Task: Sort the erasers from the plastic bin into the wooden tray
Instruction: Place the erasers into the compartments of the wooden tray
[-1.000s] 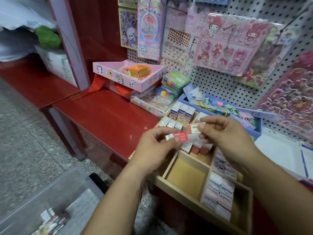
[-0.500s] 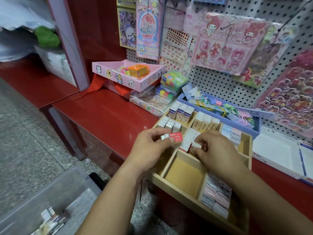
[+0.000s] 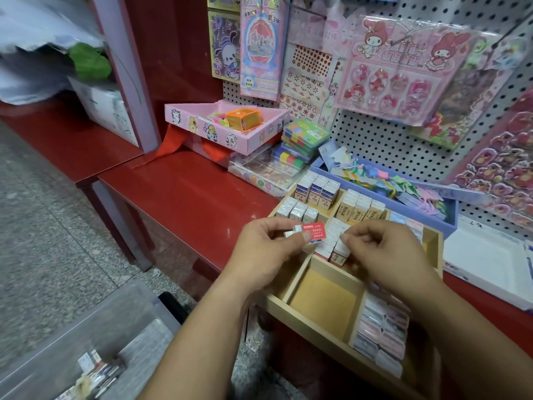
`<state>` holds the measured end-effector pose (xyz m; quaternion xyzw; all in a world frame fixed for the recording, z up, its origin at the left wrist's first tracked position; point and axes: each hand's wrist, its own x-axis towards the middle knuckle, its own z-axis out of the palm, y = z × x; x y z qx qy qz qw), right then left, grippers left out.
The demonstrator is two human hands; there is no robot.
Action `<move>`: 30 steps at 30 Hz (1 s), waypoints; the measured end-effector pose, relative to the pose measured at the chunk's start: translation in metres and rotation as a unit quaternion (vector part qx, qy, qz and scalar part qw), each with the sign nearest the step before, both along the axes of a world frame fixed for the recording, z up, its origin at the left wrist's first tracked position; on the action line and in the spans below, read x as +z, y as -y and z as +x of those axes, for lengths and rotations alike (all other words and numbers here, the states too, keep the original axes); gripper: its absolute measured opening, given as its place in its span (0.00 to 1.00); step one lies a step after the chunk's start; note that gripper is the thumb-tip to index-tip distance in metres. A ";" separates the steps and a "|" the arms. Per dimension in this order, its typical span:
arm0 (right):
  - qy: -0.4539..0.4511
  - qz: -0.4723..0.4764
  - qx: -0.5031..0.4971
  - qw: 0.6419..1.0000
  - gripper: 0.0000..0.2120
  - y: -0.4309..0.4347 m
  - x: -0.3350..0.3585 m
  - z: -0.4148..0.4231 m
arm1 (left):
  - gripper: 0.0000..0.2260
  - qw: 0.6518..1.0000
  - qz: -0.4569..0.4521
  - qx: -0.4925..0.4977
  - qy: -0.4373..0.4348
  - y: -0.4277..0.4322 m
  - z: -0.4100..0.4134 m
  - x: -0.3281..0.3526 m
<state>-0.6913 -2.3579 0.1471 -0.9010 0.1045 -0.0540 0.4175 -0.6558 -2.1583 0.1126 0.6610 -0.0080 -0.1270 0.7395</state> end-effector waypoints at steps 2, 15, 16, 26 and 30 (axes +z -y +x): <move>0.003 0.091 0.023 0.996 0.08 -0.007 0.009 -0.003 | 0.07 1.000 -0.006 -0.008 0.005 0.001 -0.001 0.002; -0.046 0.255 0.016 0.966 0.04 -0.012 0.004 -0.008 | 0.14 0.999 -0.020 -0.044 -0.009 0.007 -0.006 0.004; -0.033 0.260 -0.003 0.965 0.04 -0.009 0.004 -0.008 | 0.13 0.999 -0.016 -0.034 -0.004 0.006 -0.004 0.003; -0.010 -0.077 0.014 0.997 0.04 0.012 -0.007 -0.017 | 0.10 0.999 0.018 0.023 0.018 0.003 0.003 -0.003; 0.014 -0.209 0.041 0.977 0.06 -0.001 -0.019 -0.016 | 0.09 1.000 0.015 0.012 0.009 0.006 0.002 -0.002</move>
